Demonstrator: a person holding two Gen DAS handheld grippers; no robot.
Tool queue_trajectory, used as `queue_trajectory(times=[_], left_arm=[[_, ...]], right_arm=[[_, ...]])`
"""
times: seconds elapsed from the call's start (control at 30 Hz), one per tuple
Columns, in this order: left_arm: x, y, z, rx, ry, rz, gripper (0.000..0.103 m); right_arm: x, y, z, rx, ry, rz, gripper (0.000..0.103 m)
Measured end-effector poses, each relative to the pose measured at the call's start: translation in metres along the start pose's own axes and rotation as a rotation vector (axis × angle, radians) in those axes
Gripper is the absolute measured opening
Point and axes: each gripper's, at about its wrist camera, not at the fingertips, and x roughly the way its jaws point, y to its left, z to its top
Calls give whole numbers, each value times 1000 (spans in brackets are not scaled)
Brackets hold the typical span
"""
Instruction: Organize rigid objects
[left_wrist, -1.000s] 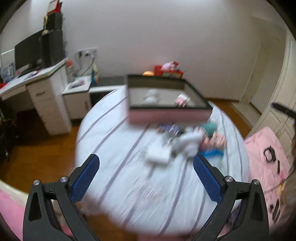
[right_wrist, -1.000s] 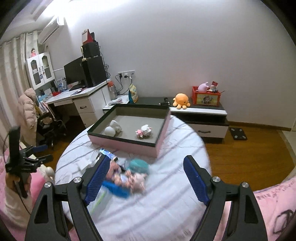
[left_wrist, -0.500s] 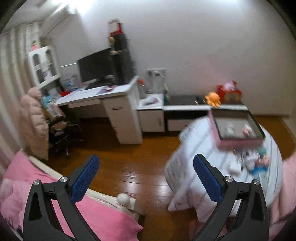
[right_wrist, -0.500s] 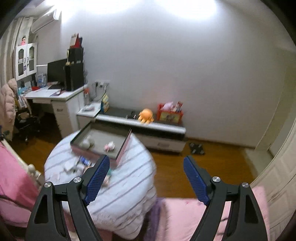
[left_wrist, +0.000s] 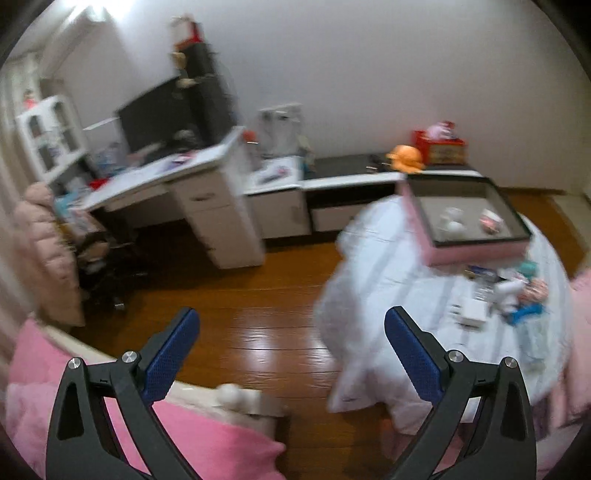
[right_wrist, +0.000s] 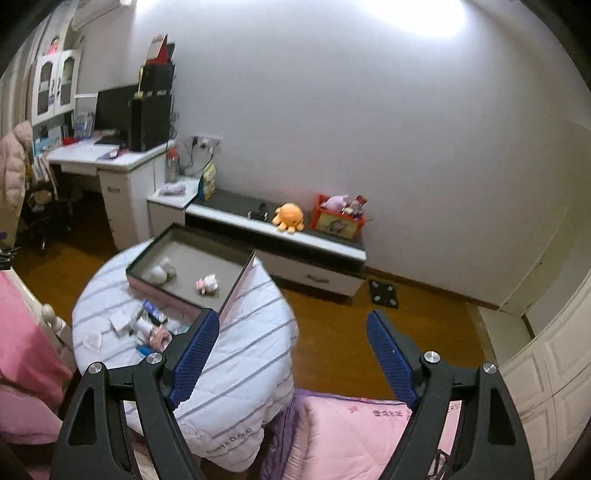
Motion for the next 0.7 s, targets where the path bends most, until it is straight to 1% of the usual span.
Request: queue_trajectory(times=[0.03,0.1,0.13,0.2,0.3,0.47,0.5,0.6,0.63,0.7], left_arm=[[7,-13,0,9,13,-45,102],[10,-33,-2,35,26,-101,102],[9,-41,-3,49,31,-111,102],[4,-44,-4,51,28,-101,102],[2,-27,-3,-9,45,-38,102],[-12,31,1,-124,39,133,102],[-14,47,4,-161,45,172,102],[-22,80,5,-212,53,229,102],[-26,95,5,-243,63,263,102],[-36,114,3,-274,81,288,102]], right_arm=[[9,6,-5,-12,30,25,83],[15,16,-13,-36,58,60,83],[15,19,-15,-48,63,67,83],[9,20,-18,-52,51,67,83],[-1,9,-16,-44,17,62,83],[7,-21,-3,-16,-22,24,83],[10,-29,0,-2,-23,22,83],[20,-57,6,43,-9,14,83],[21,-68,9,67,0,8,83],[16,-85,12,99,5,-12,83]])
